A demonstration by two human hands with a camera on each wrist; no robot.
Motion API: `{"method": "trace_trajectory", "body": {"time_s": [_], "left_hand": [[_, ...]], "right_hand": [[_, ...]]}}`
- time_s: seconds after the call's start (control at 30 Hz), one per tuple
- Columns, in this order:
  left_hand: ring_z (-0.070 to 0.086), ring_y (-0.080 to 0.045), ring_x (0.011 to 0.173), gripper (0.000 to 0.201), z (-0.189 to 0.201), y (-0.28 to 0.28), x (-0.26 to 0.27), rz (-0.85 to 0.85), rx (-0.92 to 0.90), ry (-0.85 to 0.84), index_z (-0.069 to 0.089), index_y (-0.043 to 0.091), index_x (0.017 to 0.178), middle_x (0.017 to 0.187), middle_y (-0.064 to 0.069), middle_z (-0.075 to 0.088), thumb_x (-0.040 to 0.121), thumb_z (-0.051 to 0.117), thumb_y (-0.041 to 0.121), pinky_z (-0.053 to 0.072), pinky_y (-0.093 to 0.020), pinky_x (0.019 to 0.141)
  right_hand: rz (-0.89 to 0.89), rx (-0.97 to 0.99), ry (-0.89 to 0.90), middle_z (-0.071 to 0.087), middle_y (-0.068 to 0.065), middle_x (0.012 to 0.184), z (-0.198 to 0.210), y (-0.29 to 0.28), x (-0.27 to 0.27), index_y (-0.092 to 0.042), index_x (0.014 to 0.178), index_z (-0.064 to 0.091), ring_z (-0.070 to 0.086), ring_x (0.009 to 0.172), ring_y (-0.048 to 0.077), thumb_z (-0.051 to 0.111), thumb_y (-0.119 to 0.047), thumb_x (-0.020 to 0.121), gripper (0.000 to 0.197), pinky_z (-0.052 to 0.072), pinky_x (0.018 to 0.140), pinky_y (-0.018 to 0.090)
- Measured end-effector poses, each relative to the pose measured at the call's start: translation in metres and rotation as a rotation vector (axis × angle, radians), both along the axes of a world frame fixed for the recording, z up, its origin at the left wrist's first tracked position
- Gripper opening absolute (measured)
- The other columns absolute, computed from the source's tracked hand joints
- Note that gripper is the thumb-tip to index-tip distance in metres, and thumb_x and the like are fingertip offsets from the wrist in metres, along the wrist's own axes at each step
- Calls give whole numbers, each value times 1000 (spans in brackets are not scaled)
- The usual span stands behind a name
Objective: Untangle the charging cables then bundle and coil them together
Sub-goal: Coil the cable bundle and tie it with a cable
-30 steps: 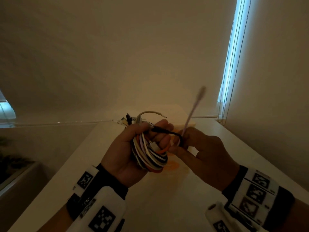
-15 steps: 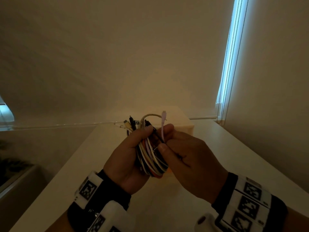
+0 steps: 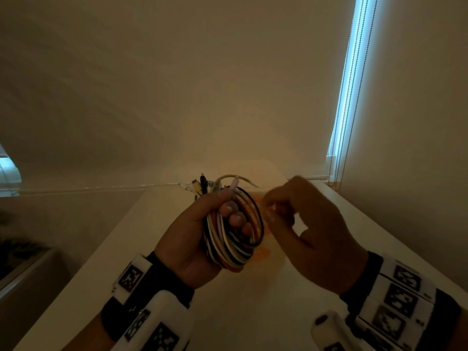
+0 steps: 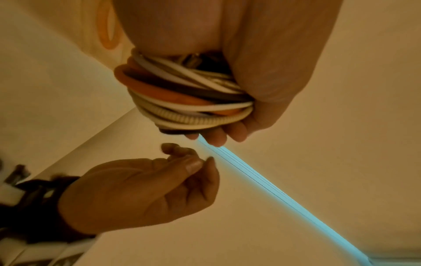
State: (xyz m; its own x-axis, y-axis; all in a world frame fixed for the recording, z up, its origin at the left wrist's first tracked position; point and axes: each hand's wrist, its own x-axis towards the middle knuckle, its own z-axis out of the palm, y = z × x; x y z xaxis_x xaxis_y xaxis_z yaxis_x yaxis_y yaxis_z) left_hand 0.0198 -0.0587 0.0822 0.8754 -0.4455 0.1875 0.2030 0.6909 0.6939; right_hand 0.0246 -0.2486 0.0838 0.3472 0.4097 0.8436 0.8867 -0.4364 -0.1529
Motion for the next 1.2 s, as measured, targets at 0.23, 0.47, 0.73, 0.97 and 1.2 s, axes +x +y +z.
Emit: {"method": "trace_trajectory", "body": {"time_s": [0.23,0.47,0.73,0.97,1.2], "left_hand": [[52,-13,52,20,-8,-6,-4,-203,9,-86,64,3,95,56,3,51,84,73,16,51,-32,65],[57,-14,59,15,-12,-5,-3,-247,-10,-127,59,2,97,62,1,57,94,56,16,49,-33,71],[64,-19,77,19,-18,-6,-3,-261,-59,-129,63,4,106,75,-2,64,94,57,18,52,-36,80],[49,-10,53,16,-32,-7,12,-242,-9,-83,58,8,91,60,5,48,93,62,24,40,-27,61],[53,-13,54,20,-53,4,36,-165,74,18,55,9,86,58,3,48,84,72,20,48,-32,67]], "right_hand": [[105,37,268,45,-3,145,12,0,19,-30,140,53,41,137,9,50,-27,101,39,37,107,18],[341,266,714,69,-4,107,-1,23,11,-23,135,59,64,112,12,43,-35,100,40,50,99,28],[597,378,1110,63,-8,71,6,32,2,-20,138,51,56,53,5,30,-34,106,41,48,48,19],[634,440,1310,66,9,116,-4,29,9,-24,138,55,69,93,18,45,-52,91,55,56,66,29],[429,371,1302,67,6,87,-27,39,39,-28,136,53,65,66,13,42,-37,104,35,50,51,26]]}}
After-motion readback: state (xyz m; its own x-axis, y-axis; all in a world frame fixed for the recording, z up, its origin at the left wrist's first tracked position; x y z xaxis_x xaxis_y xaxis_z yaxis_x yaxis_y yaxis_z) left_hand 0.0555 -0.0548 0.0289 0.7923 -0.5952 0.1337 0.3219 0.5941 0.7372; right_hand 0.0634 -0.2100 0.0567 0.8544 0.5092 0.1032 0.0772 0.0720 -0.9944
